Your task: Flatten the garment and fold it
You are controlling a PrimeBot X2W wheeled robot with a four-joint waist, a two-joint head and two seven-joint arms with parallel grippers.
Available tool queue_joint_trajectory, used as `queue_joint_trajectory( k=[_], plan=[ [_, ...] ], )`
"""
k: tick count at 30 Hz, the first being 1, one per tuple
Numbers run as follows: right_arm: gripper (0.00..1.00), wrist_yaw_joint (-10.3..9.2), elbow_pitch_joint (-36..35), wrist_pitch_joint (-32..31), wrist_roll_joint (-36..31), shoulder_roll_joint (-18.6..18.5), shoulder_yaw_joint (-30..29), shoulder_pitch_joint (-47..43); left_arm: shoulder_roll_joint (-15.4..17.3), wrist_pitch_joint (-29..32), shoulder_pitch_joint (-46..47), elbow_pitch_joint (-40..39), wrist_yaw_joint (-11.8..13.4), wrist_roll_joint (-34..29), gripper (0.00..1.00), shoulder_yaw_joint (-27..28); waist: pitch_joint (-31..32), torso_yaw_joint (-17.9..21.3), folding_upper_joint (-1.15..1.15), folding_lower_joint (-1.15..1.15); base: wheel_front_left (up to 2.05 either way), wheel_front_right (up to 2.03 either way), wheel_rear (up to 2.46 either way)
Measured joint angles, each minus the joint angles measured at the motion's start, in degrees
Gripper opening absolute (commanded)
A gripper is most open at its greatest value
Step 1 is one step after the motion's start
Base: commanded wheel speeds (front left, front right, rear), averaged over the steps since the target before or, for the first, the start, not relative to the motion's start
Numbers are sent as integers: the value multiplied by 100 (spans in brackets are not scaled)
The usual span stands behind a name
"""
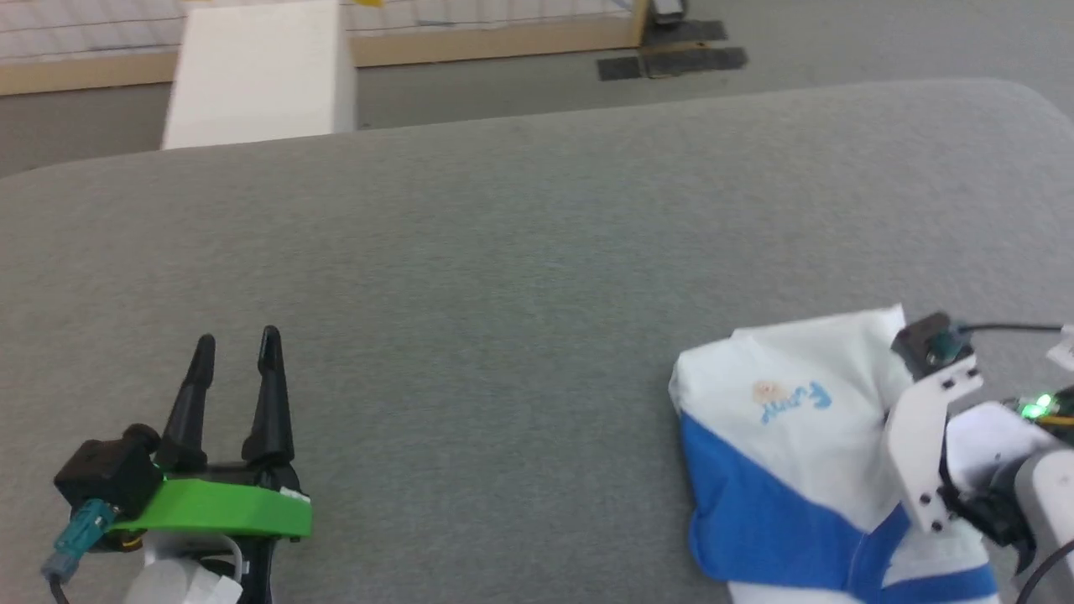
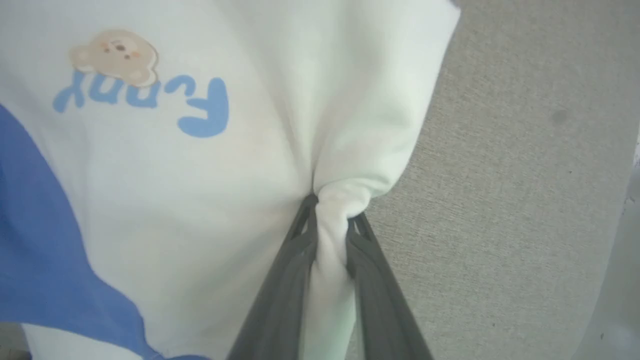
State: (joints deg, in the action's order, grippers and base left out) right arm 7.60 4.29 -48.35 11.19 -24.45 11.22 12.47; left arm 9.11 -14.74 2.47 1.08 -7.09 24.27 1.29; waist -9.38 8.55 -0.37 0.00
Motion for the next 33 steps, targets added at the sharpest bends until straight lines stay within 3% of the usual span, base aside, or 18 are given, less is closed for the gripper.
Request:
queue_joint_trajectory(
  k=[11,24,28,29,30,31,33],
  plan=[
    [0,1,1005,765,-126,-461,-808,1292,459,325,547,-677,20,-87,100,92,-987,779,0,0,0,0,0],
    [0,1,2101,1391,-779,-982,-1961,2675,972,817,727,-1710,212,-137,100,448,-2516,819,0,1,0,0,0],
    [0,1,2413,1624,-949,-896,-2288,3053,1140,976,720,-2042,291,-136,100,662,-2977,816,0,1,0,0,0],
    [15,1,2457,1681,-993,-871,-2323,3104,1157,992,720,-2092,307,-136,100,687,-3042,819,0,1,0,0,0],
    [44,1,2503,1771,-1066,-848,-2359,3145,1181,1017,710,-2153,315,-136,100,712,-3115,824,0,1,0,0,0],
    [100,1,2566,1861,-1120,-817,-2410,3197,1210,1045,698,-2205,320,-136,100,733,-3182,831,0,1,0,0,0],
    [100,1,2675,1975,-1184,-775,-2462,3289,1243,1062,696,-2285,328,-136,100,768,-3272,853,0,2,0,0,0]
  ],
)
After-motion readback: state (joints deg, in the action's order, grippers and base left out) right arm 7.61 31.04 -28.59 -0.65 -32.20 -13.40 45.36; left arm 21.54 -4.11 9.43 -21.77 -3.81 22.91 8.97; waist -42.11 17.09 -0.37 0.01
